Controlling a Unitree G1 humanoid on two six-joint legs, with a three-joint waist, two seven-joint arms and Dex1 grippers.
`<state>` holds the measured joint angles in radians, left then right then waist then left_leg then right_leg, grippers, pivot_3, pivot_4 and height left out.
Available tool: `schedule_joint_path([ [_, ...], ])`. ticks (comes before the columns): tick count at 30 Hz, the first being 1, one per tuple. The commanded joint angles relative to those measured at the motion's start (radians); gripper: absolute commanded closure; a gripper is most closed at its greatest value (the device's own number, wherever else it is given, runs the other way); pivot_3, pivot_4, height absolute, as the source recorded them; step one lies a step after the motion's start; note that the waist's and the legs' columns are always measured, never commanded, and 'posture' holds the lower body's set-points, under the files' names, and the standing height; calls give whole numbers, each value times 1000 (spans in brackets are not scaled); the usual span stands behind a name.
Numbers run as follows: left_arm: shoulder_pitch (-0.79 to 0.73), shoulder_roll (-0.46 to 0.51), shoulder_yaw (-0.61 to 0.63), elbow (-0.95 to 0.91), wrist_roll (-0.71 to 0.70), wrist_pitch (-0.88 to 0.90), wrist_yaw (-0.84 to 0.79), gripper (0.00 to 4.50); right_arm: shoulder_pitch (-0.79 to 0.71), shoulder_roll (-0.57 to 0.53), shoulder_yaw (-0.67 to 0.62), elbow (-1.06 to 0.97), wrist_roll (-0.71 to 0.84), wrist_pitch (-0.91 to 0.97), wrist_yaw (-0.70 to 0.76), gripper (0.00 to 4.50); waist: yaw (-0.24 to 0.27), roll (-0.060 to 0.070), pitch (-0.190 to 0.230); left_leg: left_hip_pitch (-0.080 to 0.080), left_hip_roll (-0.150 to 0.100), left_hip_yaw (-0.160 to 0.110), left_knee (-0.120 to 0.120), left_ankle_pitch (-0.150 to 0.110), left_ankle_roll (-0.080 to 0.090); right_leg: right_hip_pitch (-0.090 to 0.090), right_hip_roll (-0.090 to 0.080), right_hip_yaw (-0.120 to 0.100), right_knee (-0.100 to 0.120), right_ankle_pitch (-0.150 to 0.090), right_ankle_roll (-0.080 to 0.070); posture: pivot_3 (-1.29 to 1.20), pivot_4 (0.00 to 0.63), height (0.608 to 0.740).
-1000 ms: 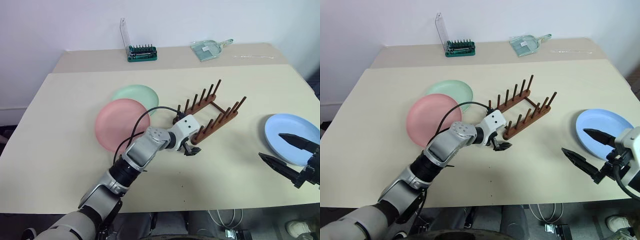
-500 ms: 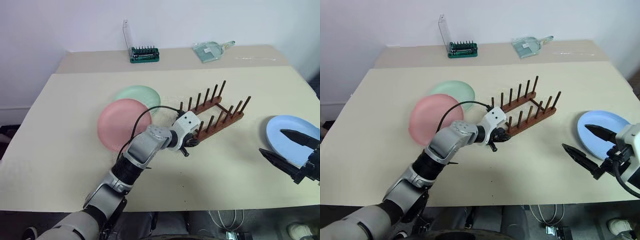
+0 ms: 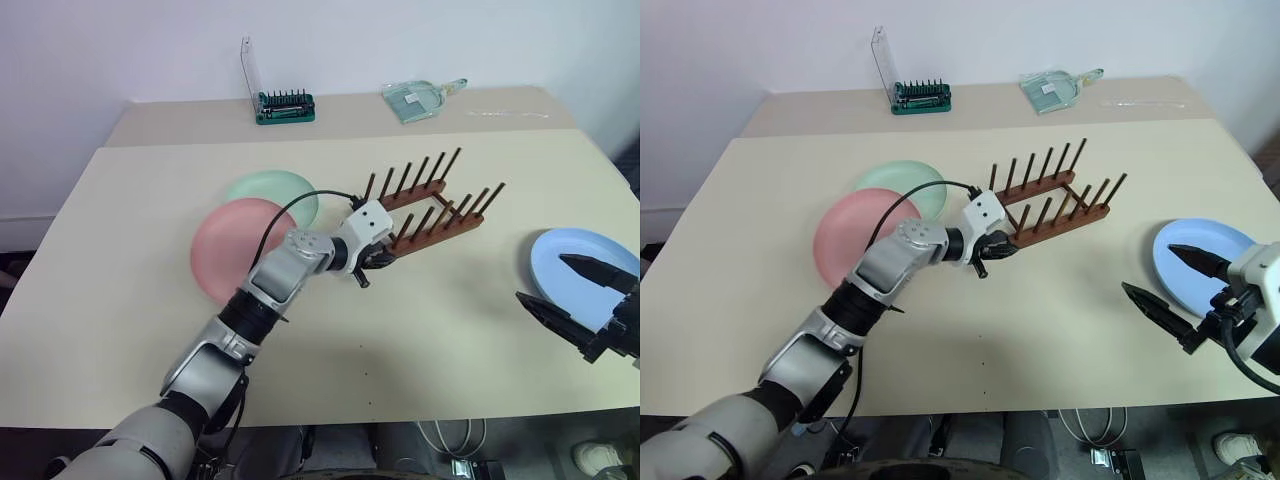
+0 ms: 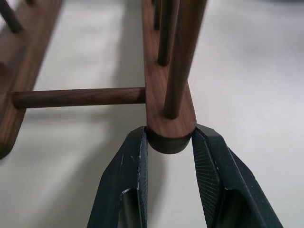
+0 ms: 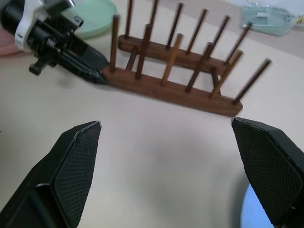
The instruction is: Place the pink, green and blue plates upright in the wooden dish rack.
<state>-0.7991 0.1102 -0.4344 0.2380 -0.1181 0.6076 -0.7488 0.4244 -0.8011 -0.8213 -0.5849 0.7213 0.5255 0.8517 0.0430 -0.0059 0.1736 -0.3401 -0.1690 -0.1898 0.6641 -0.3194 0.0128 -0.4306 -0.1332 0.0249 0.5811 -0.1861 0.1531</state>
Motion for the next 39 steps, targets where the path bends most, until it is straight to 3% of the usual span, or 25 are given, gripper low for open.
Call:
schedule_joint_path([
  [1, -20, 26, -11, -21, -51, -123, -195, 3709, -29, -12, 16, -9, 1, -8, -4, 0, 0, 1, 0, 0, 0, 0, 0, 0, 0, 0, 0, 0, -1, 0, -1, 0, 150, 740],
  [6, -42, 83, -40, 57, -10, -229, -319, 3709, -54, -17, 37, -7, -9, -7, -3, 0, 0, 2, -1, 0, 0, 1, 0, 0, 0, 0, 0, 0, -1, 2, -4, 0, 150, 740],
  [12, -62, 90, -63, 163, 85, -301, -294, 3709, -52, -12, 35, -7, -11, -6, 0, 0, -1, 3, -2, 0, 0, 1, 0, -1, 2, 0, 0, 0, -1, 2, -3, 0, 150, 740],
  [20, -34, 75, -71, 188, 154, -334, -258, 3709, -58, -14, 44, -4, -15, -9, 0, 0, -1, 3, -2, 0, 0, 0, 0, -1, 2, 0, 0, 0, -1, 3, -3, 0, 150, 740],
  [23, -41, 62, -40, 203, 104, -243, -312, 3709, -61, -15, 54, -2, -21, -11, 2, 0, -1, 3, -2, 0, 0, 0, 0, -1, 2, 0, 1, 0, -1, 3, -3, 0, 150, 740],
  [31, -83, 64, 7, 252, 131, -325, -252, 78, -82, -21, 72, -5, -17, 1, 4, 0, 0, 3, -2, 0, 0, 0, 0, -1, 2, 0, 1, 0, -1, 3, -3, 0, 150, 740],
  [39, -125, 160, 64, 108, 58, -185, -376, 78, -82, -23, 102, -9, -4, 24, 21, 0, -2, 3, -2, 0, 0, 0, 0, -1, 2, 0, 1, 0, -1, 3, -3, 0, 150, 740],
])
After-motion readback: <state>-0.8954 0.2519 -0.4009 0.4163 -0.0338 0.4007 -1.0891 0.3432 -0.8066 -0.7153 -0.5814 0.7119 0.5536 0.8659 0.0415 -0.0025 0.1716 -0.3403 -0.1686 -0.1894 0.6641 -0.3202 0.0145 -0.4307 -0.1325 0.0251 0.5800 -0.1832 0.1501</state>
